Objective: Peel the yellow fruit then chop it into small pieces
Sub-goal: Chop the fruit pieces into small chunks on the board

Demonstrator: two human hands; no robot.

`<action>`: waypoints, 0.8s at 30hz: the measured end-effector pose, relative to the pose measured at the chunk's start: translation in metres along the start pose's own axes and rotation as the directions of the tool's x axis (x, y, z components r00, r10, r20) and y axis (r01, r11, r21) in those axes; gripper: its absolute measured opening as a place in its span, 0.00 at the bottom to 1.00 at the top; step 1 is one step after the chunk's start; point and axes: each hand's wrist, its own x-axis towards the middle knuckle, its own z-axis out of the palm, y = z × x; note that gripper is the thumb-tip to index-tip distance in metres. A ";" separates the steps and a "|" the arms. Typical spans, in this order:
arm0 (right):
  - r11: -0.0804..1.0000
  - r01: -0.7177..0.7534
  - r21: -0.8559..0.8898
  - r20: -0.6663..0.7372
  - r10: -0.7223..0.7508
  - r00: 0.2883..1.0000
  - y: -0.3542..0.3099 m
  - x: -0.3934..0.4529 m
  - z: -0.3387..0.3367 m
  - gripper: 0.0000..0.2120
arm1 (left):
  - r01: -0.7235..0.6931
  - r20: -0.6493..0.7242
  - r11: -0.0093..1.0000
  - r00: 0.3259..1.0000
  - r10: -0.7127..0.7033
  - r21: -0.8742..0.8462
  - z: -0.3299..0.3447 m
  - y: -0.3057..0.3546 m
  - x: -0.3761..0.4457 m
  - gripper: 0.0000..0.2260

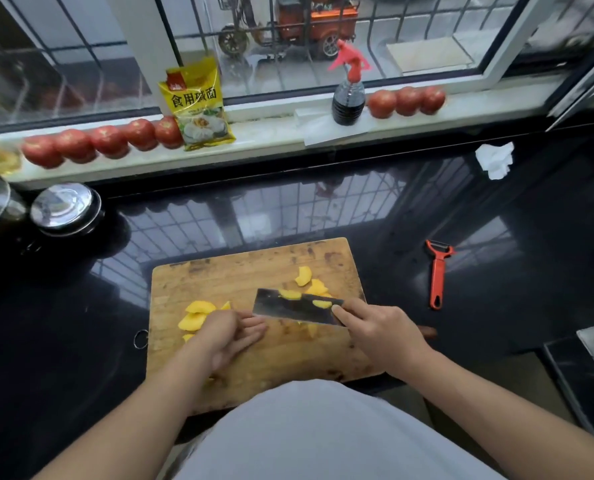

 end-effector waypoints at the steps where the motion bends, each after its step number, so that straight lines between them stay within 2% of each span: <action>1: 0.999 0.040 -0.021 -0.041 -0.041 0.998 0.003 -0.002 0.002 0.21 | -0.029 -0.084 0.999 0.996 0.027 -0.018 -0.014 0.007 -0.002 0.18; 3: 0.994 0.087 -0.061 -0.112 -0.093 0.989 0.004 -0.004 0.005 0.19 | -0.137 -0.226 0.990 0.965 0.136 0.011 -0.031 0.021 -0.007 0.16; 4: 0.992 0.099 -0.074 -0.128 -0.108 0.986 0.002 -0.003 0.006 0.17 | -0.197 -0.228 0.979 0.952 0.204 0.053 -0.030 0.026 -0.013 0.14; 5: 0.990 0.110 -0.086 -0.138 -0.122 0.983 0.000 -0.001 0.008 0.15 | -0.245 -0.159 0.965 0.953 0.258 0.093 -0.022 0.032 -0.025 0.13; 6: 0.989 0.115 -0.096 -0.136 -0.128 0.982 -0.002 0.002 0.009 0.13 | -0.262 -0.035 0.955 0.962 0.269 0.139 -0.006 0.035 -0.040 0.11; 8: 0.987 0.109 -0.115 -0.136 -0.124 0.983 -0.007 0.007 0.010 0.11 | -0.247 0.234 0.906 0.957 0.172 0.344 0.031 0.027 -0.062 0.11; 10: 0.985 0.097 -0.139 -0.141 -0.117 0.983 -0.010 0.011 0.008 0.12 | -0.295 0.340 0.713 0.937 0.083 0.637 0.064 0.009 -0.060 0.11; 11: 0.984 0.099 -0.147 -0.140 -0.120 0.983 -0.012 0.011 0.008 0.12 | -0.349 0.354 0.584 0.928 0.111 0.733 0.076 0.000 -0.051 0.12; 14: 0.985 0.090 -0.150 -0.102 -0.106 0.989 -0.013 0.004 0.006 0.14 | -0.434 0.392 0.240 0.897 0.204 0.868 0.096 -0.014 -0.030 0.17; 16: 0.988 0.056 -0.144 -0.035 -0.061 0.997 -0.014 -0.003 0.007 0.17 | -0.429 0.406 0.103 0.895 0.187 0.898 0.099 -0.018 -0.022 0.23; 20: 0.990 -0.049 -0.130 -0.004 0.049 0.999 -0.016 -0.013 0.006 0.18 | -0.473 0.460 0.007 0.859 0.227 0.881 0.102 -0.019 -0.012 0.22; 24: 0.988 -0.105 -0.114 -0.017 0.104 0.994 -0.017 -0.023 0.006 0.19 | -0.499 0.480 -0.010 0.827 0.292 0.867 0.099 -0.017 -0.002 0.18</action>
